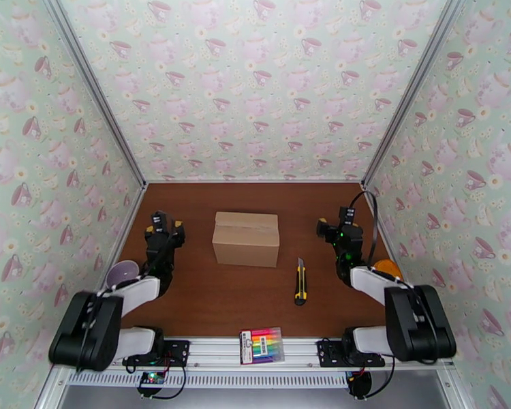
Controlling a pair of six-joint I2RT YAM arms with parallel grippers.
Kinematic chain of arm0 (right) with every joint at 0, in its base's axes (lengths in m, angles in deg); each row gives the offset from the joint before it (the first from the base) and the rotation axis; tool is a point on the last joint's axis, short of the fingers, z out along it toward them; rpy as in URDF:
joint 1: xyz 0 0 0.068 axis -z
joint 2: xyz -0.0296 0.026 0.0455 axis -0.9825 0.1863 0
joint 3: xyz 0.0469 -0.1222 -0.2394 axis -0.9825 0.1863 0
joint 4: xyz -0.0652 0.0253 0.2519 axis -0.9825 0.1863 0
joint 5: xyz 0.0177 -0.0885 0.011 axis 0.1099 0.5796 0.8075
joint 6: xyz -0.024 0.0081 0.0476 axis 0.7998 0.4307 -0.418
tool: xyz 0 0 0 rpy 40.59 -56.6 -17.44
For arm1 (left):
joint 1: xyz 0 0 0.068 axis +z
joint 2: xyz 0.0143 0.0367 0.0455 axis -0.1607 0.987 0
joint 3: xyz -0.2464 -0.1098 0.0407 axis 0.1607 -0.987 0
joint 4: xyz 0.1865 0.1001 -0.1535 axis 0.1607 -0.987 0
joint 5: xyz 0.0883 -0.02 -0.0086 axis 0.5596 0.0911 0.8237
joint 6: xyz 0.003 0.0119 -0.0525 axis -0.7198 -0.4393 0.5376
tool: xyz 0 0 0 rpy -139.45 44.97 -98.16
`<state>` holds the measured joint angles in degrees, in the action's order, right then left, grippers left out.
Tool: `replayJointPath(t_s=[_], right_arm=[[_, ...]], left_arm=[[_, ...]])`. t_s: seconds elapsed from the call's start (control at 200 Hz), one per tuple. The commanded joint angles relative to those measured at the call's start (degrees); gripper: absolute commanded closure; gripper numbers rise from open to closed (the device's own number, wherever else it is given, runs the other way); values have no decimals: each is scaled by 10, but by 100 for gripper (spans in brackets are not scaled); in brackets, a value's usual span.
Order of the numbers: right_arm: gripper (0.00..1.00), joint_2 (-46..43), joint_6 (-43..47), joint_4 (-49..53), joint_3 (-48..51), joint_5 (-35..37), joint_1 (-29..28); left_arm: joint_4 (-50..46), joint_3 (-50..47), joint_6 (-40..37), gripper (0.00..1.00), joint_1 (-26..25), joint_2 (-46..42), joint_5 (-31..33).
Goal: Unpack the express box
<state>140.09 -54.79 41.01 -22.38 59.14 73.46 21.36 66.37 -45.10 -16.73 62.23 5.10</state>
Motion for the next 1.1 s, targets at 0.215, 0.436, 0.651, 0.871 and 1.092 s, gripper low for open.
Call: replayJointPath(t_s=[0.215,0.436,0.651,0.871,1.092], right_arm=[[9,-134,-110,348,-72,88,-84],[12,-159,-170,499,-71,164,-190],[13,-168,-265,578,-62,112,-252],[13,-135,-327,633,-79,114,-309],[15,-96,-413,640,-55,108,-381]], left_arm=[[-443,147,175,25,-143,-154,99],[-598,189,201,26,-246,-199,72],[-630,180,210,27,-282,-256,51],[-615,173,204,26,-283,-257,47],[-597,173,203,26,-283,-237,37]])
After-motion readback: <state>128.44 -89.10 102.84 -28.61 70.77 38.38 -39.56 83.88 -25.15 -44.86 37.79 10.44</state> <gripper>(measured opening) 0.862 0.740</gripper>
